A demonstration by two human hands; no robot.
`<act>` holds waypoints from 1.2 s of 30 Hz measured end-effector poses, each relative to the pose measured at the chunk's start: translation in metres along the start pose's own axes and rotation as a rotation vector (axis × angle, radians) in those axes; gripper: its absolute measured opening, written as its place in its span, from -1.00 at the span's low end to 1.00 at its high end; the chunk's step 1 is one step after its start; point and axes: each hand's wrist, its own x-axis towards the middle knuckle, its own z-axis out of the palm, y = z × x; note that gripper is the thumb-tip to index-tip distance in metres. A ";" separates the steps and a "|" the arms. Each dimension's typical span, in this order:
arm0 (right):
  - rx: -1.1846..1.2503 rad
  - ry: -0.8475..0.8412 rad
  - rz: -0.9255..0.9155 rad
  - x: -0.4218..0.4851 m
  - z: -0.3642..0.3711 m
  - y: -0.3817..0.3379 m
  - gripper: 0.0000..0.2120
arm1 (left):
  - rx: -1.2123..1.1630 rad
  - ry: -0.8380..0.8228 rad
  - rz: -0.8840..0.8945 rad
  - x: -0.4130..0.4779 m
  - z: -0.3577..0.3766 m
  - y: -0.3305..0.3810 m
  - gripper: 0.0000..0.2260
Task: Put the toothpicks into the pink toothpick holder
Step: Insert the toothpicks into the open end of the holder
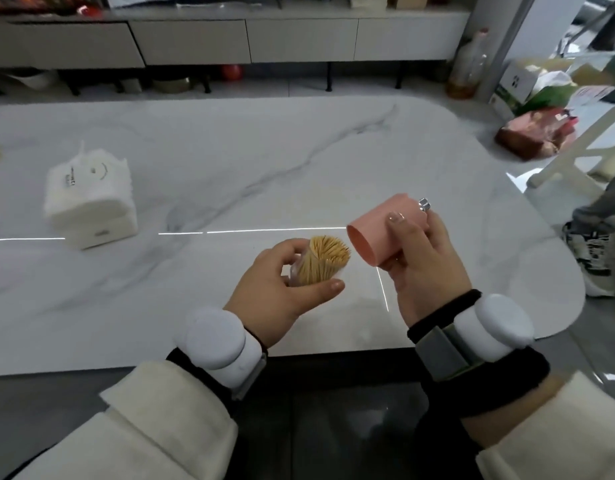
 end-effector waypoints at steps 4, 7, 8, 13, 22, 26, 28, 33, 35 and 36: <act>-0.024 -0.028 0.013 0.017 -0.004 0.010 -0.69 | 0.055 -0.018 0.002 0.017 -0.001 -0.005 -0.56; -0.074 -0.069 0.001 0.029 -0.003 0.011 -0.68 | 0.069 -0.026 0.016 0.028 0.000 -0.004 -0.55; -0.094 -0.077 -0.004 0.031 -0.002 0.012 -0.70 | 0.077 -0.027 0.021 0.031 0.001 -0.004 -0.54; -0.153 -0.125 0.017 0.037 0.004 0.018 -0.67 | 0.092 -0.055 0.033 0.037 0.004 -0.006 -0.54; -0.167 -0.224 0.014 0.039 -0.001 0.018 -0.72 | 0.102 0.019 0.035 0.039 0.003 -0.010 -0.62; -0.202 -0.265 0.006 0.038 -0.005 0.015 -0.69 | 0.125 0.029 0.032 0.039 0.003 -0.010 -0.63; -0.227 -0.282 0.005 0.037 -0.005 0.013 -0.67 | 0.140 0.039 0.038 0.039 0.003 -0.010 -0.63; -0.285 -0.302 0.009 0.035 -0.003 0.012 -0.62 | 0.163 0.046 0.039 0.041 0.003 -0.011 -0.57; -0.327 -0.311 -0.005 0.035 -0.003 0.012 -0.60 | 0.171 0.042 0.036 0.041 0.003 -0.012 -0.56; -0.346 -0.312 -0.009 0.035 -0.003 0.012 -0.60 | 0.177 0.041 0.034 0.042 0.003 -0.012 -0.55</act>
